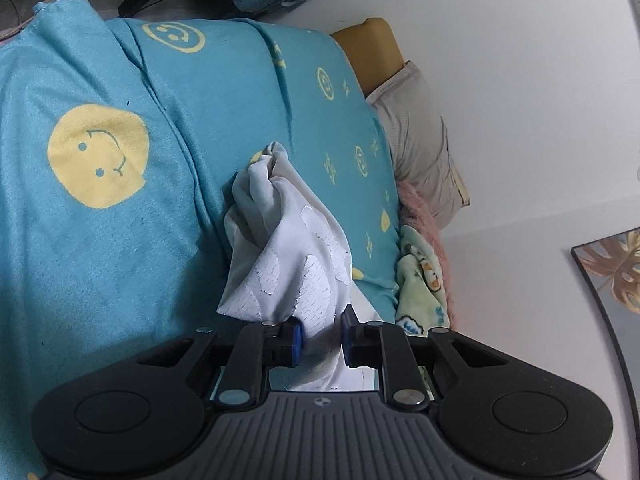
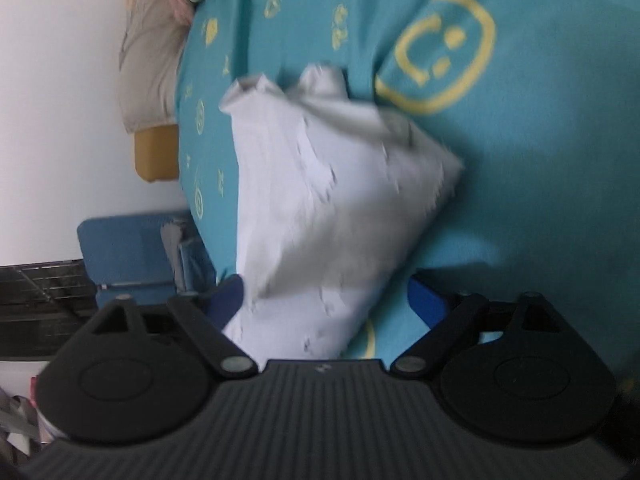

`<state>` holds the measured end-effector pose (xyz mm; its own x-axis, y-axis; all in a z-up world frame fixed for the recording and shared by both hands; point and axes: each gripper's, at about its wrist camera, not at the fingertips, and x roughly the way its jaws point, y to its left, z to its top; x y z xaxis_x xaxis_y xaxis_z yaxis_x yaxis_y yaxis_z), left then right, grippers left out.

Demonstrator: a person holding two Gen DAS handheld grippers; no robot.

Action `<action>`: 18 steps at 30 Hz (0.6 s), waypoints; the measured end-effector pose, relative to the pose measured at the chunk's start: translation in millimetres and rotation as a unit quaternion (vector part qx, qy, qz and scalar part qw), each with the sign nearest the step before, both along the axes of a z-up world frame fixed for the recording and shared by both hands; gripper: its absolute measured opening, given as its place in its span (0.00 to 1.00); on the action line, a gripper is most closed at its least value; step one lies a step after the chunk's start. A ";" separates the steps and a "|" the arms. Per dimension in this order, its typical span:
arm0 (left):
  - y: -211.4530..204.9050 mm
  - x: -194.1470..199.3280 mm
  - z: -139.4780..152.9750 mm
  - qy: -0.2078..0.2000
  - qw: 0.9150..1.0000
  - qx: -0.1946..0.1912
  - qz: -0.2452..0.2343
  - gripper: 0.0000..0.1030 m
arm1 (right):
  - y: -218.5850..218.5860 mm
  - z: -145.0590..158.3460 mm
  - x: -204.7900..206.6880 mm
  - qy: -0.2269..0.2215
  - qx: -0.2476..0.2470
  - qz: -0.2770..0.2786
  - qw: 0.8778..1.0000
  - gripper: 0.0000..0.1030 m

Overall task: Fold clothes
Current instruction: 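Grasp the folded shirt bundle with the left gripper while the right gripper grasps beside it, then carry the folded shirt with both grippers onto the green blanket and release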

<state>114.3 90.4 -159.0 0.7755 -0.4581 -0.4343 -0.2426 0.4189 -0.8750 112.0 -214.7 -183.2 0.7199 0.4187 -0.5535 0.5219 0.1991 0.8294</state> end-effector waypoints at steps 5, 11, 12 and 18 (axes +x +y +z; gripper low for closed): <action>-2.2 -3.5 4.2 -0.008 1.000 0.007 -0.003 0.18 | 3.1 4.9 0.9 -0.008 -0.027 0.001 1.000 0.41; -2.7 -6.0 16.0 -0.021 1.000 0.000 -0.001 0.17 | -0.7 32.0 -2.0 -0.052 -0.074 0.010 0.996 0.22; -1.0 -7.9 21.1 -0.025 1.000 -0.003 0.000 0.17 | 0.0 39.7 -3.3 -0.064 -0.080 0.012 0.995 0.22; -2.5 -34.8 82.1 -0.044 0.999 0.012 -0.008 0.17 | 0.4 93.9 -31.3 -0.115 -0.115 0.016 0.987 0.21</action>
<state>79.5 87.9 -76.9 0.8031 -0.4618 -0.3765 -0.1587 0.4434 -0.8822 80.7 -214.3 -89.4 0.8261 0.3244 -0.4608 0.3166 0.4093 0.8557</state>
